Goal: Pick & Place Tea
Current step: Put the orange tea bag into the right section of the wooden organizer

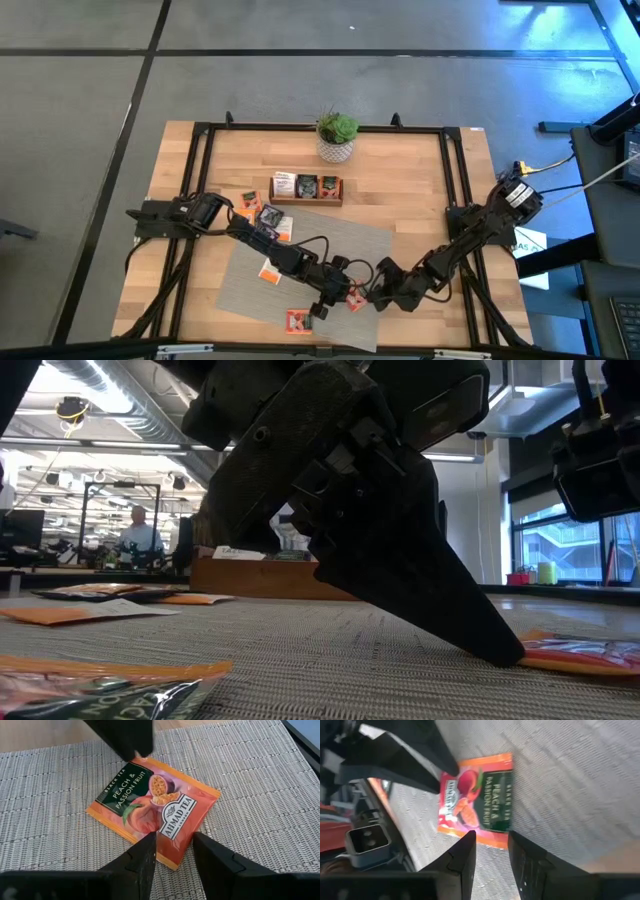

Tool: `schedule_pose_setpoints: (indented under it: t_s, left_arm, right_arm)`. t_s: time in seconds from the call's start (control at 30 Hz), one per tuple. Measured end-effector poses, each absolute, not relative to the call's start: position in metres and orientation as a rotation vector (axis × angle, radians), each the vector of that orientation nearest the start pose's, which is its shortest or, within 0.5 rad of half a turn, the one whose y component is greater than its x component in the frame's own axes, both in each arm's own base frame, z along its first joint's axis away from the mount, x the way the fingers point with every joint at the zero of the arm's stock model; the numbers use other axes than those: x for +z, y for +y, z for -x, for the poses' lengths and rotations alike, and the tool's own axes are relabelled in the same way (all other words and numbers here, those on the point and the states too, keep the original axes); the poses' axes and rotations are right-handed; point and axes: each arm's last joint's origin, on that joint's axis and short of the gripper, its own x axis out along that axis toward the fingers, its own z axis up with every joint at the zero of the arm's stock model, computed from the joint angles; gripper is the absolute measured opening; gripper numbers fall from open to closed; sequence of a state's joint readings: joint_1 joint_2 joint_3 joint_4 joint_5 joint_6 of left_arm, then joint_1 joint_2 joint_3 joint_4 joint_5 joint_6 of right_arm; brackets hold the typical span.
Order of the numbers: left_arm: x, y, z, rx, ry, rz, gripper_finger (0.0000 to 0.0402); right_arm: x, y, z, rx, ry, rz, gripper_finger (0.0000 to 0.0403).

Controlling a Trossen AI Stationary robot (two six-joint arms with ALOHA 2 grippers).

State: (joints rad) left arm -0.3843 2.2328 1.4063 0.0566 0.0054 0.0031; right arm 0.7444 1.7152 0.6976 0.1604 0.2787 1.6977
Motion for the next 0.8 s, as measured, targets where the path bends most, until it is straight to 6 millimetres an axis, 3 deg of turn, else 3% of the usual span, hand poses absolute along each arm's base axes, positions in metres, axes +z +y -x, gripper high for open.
schedule_pose_setpoints:
  t_s: [0.37,0.8]
  left_arm:
    - [0.105,-0.173,-0.428,-0.380,0.764,-0.134,0.0127]
    - [0.105,-0.173,-0.428,-0.361,0.765,-0.123,0.0127]
  right_arm:
    - [0.125,0.199,-0.227,-0.357,0.914,-1.171,0.0116]
    - [0.115,0.201,-0.232,-0.374,0.884,-1.183,0.0116]
